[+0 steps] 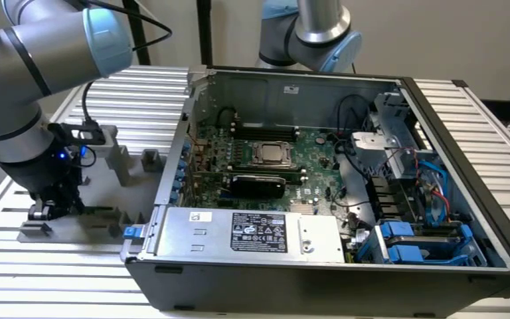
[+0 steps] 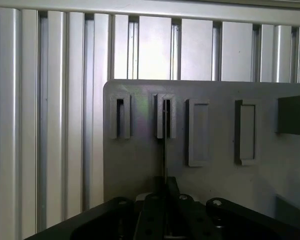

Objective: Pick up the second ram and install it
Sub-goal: 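Pick up the second ram and move it above second insertion slot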

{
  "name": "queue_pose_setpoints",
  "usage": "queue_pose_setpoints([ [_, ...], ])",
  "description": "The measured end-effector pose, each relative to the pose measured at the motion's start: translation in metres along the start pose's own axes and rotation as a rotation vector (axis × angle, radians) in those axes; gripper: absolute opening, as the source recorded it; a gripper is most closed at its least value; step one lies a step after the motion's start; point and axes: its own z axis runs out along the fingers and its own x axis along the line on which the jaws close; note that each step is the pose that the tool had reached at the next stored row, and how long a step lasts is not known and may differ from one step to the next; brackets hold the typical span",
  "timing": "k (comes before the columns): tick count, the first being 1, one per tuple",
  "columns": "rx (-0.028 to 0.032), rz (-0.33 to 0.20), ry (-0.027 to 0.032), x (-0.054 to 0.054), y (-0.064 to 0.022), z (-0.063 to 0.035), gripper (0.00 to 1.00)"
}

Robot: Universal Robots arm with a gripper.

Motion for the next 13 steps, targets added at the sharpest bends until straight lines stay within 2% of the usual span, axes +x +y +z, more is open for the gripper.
queue_pose_setpoints([
  [8,0.0002,0.0,-0.0004,0.0,0.0,-0.0003,0.0],
  [13,-0.0001,0.0,-0.0003,-0.0004,0.0002,-0.0044,0.0],
])
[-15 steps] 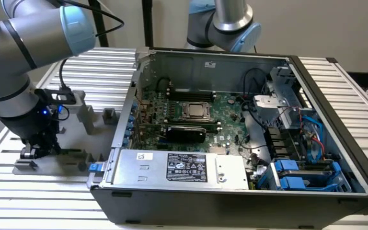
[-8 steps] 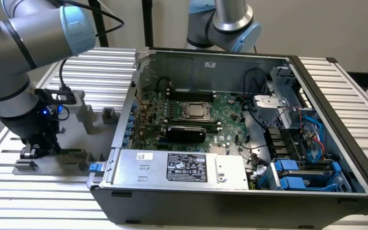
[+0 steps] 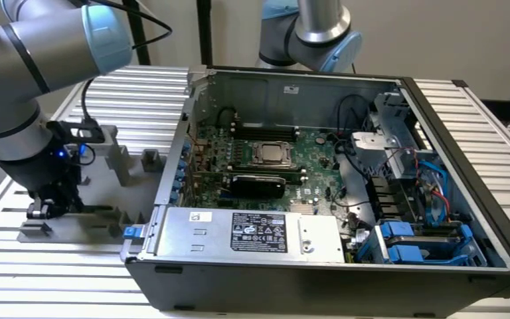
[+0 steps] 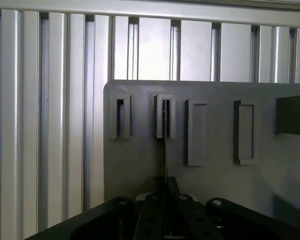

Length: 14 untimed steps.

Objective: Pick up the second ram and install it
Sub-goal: 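Pick up the second ram and move it above second insertion slot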

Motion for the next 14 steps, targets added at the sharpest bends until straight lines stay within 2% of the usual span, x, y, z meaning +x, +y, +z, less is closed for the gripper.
queue_pose_setpoints([
  [14,0.0006,0.005,-0.0003,-0.003,0.0005,-0.0127,0.0],
])
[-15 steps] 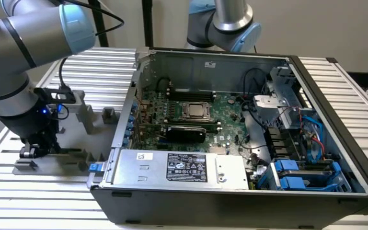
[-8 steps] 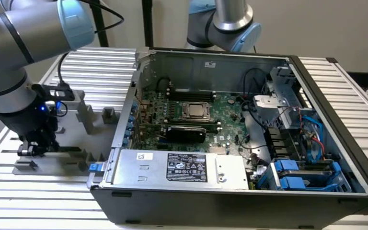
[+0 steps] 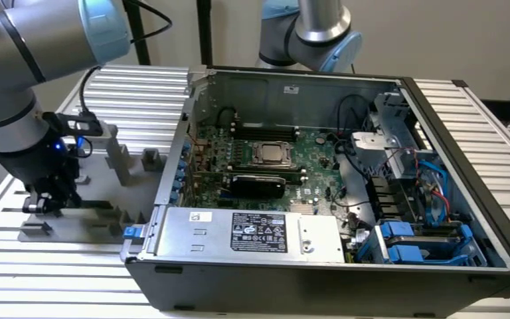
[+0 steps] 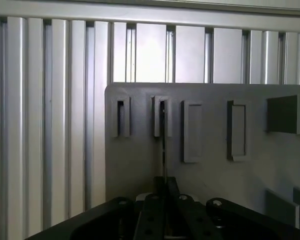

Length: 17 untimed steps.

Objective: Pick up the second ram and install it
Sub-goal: 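Pick up the second ram and move it above second insertion slot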

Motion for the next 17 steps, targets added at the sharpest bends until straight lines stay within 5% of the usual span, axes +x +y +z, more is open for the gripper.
queue_pose_setpoints([
  [17,0.0001,0.002,0.0,-0.007,0.0008,-0.0712,0.0],
])
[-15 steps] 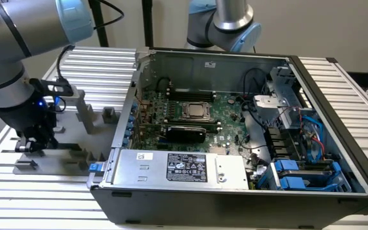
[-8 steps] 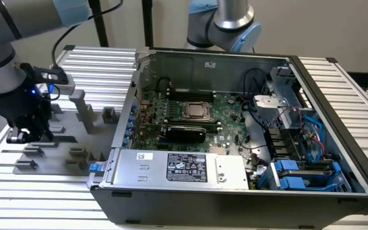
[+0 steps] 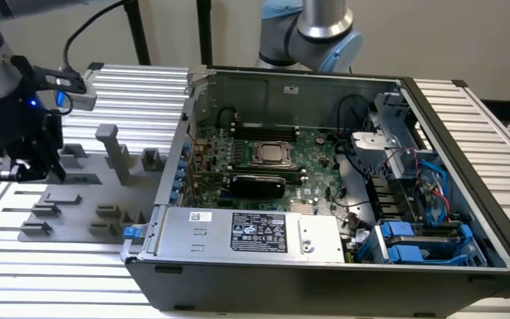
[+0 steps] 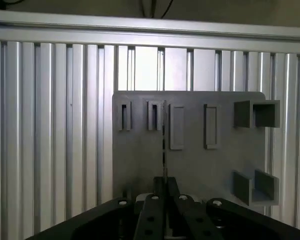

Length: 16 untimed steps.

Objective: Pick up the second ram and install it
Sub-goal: 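Pick up the second ram and move it above second insertion slot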

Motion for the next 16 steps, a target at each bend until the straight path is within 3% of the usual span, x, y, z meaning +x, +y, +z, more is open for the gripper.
queue_pose_setpoints([
  [8,-0.0001,0.001,0.0003,-0.004,-0.0109,-0.037,0.0],
  [16,-0.0003,0.001,0.0015,-0.008,-0.0327,-0.0737,0.0],
])
